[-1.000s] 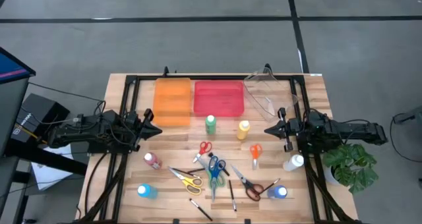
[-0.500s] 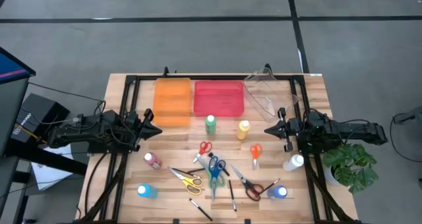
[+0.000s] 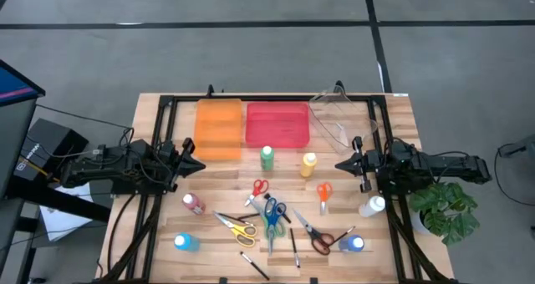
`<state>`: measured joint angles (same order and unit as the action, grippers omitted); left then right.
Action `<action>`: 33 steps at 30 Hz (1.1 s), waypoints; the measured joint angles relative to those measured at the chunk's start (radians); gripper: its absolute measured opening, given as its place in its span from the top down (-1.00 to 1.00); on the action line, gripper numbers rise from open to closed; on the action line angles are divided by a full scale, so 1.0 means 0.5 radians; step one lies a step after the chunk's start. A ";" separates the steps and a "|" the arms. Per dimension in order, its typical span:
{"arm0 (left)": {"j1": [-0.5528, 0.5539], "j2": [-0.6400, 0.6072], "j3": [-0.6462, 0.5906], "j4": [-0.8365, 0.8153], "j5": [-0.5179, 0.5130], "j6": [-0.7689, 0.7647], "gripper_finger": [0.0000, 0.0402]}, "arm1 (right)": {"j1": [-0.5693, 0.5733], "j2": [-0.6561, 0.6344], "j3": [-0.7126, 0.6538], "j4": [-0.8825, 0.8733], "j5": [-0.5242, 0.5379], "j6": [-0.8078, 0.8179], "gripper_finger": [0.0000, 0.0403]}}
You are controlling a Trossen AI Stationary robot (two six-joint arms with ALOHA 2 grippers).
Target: Pick & Place Paint Supplies
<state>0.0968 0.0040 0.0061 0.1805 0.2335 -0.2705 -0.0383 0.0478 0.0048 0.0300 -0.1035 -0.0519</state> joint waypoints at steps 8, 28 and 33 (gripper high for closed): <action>0.000 -0.001 0.000 0.000 0.000 0.000 1.00 | -0.003 -0.001 0.001 0.003 0.004 -0.016 1.00; 0.000 0.000 0.000 0.000 0.000 0.000 1.00 | -0.005 -0.001 0.000 0.263 0.005 0.750 1.00; 0.000 0.000 0.000 0.000 0.000 0.000 1.00 | -0.008 0.000 0.025 0.246 0.202 0.606 0.96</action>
<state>0.0970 0.0040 0.0062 0.1806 0.2333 -0.2707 -0.0422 0.0479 0.0172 0.1531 -0.0027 0.2509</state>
